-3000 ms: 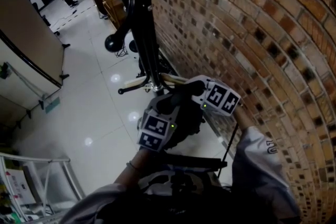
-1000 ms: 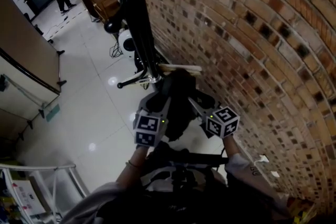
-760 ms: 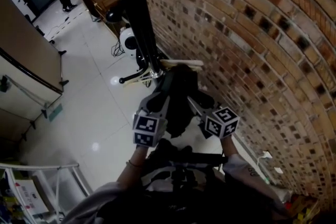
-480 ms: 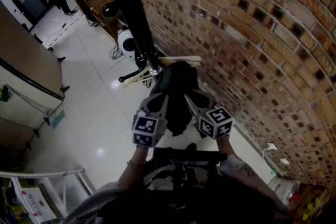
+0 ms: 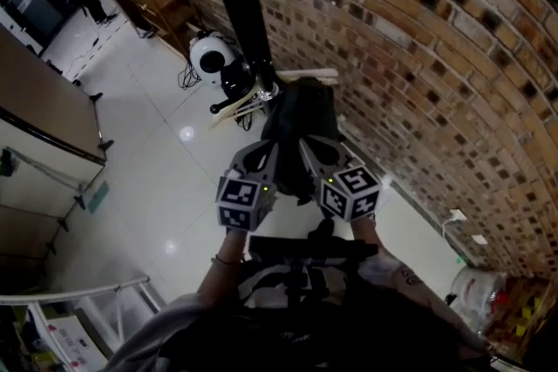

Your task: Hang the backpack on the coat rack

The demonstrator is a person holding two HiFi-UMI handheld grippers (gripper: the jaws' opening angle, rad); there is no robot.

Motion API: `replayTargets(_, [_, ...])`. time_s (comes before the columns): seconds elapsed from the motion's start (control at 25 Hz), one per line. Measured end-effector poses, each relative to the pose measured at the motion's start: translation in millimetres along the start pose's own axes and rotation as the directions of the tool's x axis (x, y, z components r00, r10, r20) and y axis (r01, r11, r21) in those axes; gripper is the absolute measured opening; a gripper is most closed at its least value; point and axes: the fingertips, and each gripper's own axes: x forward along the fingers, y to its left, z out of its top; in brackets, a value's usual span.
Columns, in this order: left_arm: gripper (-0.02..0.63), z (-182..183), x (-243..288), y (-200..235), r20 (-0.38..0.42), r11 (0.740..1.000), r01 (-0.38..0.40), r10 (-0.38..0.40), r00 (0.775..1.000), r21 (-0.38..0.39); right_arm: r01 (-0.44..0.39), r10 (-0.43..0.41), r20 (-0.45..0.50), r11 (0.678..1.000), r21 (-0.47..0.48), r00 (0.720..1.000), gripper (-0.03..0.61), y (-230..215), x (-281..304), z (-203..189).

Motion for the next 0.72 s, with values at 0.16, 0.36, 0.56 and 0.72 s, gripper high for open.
replayTargets(0.16, [0.005,-5.4,-21.2,8.1,-0.027,1.0,0.004,-0.004,1.0,-0.007,0.035,-0.035,0.009,0.999,-0.001,0.999,0.005,18.8,-0.7,-5.1])
replayTargets(0.36, [0.005,-7.8,-38.8,4.4,-0.016,0.999,0.044,-0.044,0.999,0.021,0.084,-0.084,0.018,0.996,0.009,0.996,0.003,34.1,-6.8,-14.0])
replayTargets(0.56, [0.005,-9.8,-47.4,-2.8,-0.01,0.997,0.083,-0.083,0.996,-0.005,0.111,-0.111,0.002,0.994,0.007,0.994,0.004,45.0,-11.9,-23.5])
replayTargets(0.72, [0.005,-11.0,-52.5,-9.7,-0.003,0.994,0.106,-0.106,0.994,-0.004,0.135,-0.135,-0.007,0.991,0.0,0.991,0.004,48.5,-21.0,-23.7])
